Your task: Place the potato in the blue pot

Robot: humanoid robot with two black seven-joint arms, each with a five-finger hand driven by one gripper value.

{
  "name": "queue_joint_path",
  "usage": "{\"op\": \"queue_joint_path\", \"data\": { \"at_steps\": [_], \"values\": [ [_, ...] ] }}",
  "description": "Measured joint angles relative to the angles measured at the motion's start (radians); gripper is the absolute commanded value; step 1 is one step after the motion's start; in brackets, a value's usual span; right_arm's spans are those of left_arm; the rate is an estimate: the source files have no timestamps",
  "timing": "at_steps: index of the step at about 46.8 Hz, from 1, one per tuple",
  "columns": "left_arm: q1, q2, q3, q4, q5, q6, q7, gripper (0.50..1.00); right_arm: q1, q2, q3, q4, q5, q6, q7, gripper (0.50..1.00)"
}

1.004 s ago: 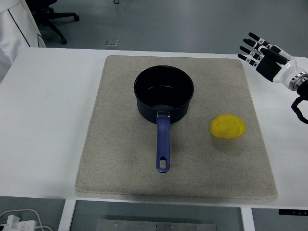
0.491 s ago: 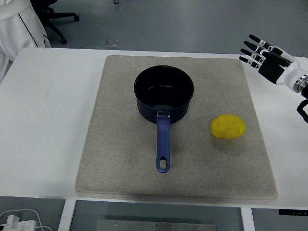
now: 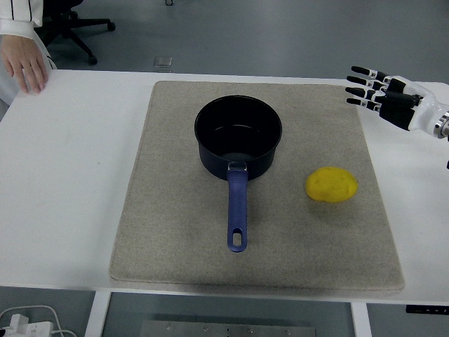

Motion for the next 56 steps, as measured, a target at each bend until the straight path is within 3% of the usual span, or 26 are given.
{"op": "queue_joint_path", "data": {
  "at_steps": [14, 25, 37, 56],
  "values": [
    [0.000, 0.000, 0.000, 0.000, 0.001, 0.000, 0.000, 0.996, 0.003, -0.072, 0.000, 0.009, -0.157, -0.004, 0.007, 0.932],
    [0.000, 0.000, 0.000, 0.000, 0.001, 0.000, 0.000, 0.996, 0.008, -0.094, 0.014, 0.017, -0.162, 0.053, 0.013, 0.932],
    [0.000, 0.000, 0.000, 0.000, 0.000, 0.000, 0.000, 0.996, 0.030, -0.111, 0.001, 0.037, -0.156, 0.056, 0.146, 0.930],
    [0.000, 0.000, 0.000, 0.000, 0.000, 0.000, 0.000, 0.996, 0.029, -0.243, -0.031, 0.255, -0.162, 0.060, 0.234, 0.932]
  ]
}}
